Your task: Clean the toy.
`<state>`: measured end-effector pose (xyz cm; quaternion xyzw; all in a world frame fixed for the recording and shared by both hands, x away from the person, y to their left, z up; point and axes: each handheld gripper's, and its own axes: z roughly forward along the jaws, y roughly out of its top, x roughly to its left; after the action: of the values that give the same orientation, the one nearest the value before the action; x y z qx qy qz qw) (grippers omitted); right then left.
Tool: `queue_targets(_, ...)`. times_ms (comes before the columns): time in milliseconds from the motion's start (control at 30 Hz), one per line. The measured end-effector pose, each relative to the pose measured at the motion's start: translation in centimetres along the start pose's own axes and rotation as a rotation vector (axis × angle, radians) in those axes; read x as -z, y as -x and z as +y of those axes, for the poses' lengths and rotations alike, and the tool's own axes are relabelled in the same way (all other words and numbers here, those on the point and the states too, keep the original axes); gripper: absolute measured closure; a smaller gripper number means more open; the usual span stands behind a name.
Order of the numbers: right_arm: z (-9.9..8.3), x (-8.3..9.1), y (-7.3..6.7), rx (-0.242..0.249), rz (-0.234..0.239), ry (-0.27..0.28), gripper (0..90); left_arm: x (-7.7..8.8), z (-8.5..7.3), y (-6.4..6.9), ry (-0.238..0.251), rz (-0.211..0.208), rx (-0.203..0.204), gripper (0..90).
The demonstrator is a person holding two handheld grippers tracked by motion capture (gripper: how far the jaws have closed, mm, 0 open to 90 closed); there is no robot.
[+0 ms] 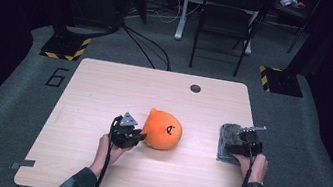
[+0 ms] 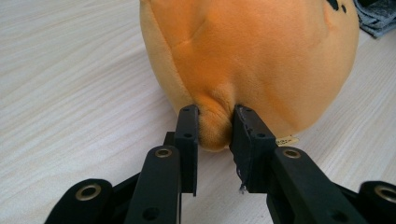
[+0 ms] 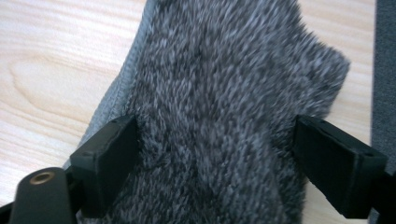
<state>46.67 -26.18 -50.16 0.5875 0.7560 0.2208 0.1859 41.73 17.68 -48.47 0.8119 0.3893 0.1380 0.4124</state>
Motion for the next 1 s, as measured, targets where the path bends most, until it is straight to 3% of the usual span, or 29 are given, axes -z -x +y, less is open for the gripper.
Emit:
queue_targets(200, -0.15, -0.26, 0.15, -0.005, 0.022, -0.006, 17.8, 0.03, 0.04, 0.04, -0.006, 0.005, -0.011, 72.4)
queue_targets(233, -0.17, -0.17, 0.1, -0.027, 0.026, -0.017, 18.9, 0.02, 0.04, 0.04, -0.006, 0.005, -0.012, 72.4)
queue_targets(267, -0.14, -0.21, 0.24, -0.006, 0.026, -0.012, 19.7, -0.01, 0.02, 0.05, -0.004, 0.005, -0.008, 72.5)
queue_targets(300, -0.07, -0.09, 0.12, -0.019, 0.028, -0.032, 20.2, 0.0, 0.01, 0.04, -0.004, 0.005, -0.007, 72.5)
queue_targets(367, 0.06, -0.2, 0.31, -0.002, 0.027, -0.029, 20.4, 0.01, -0.01, 0.06, -0.007, 0.005, -0.005, 72.4)
queue_targets(567, 0.05, -0.1, 0.06, -0.025, 0.014, -0.033, 22.6, 0.03, 0.07, 0.17, -0.011, 0.012, -0.019, 72.5)
queue_targets(833, 0.01, 0.26, 0.16, -0.027, 0.025, 0.005, 53.5, 0.02, 0.08, 0.16, -0.011, 0.013, -0.022, 72.6)
queue_targets(1000, -0.29, 0.51, 0.87, -0.09, 0.076, 0.025, 69.3, 0.01, 0.07, 0.16, -0.009, 0.013, -0.02, 72.6)
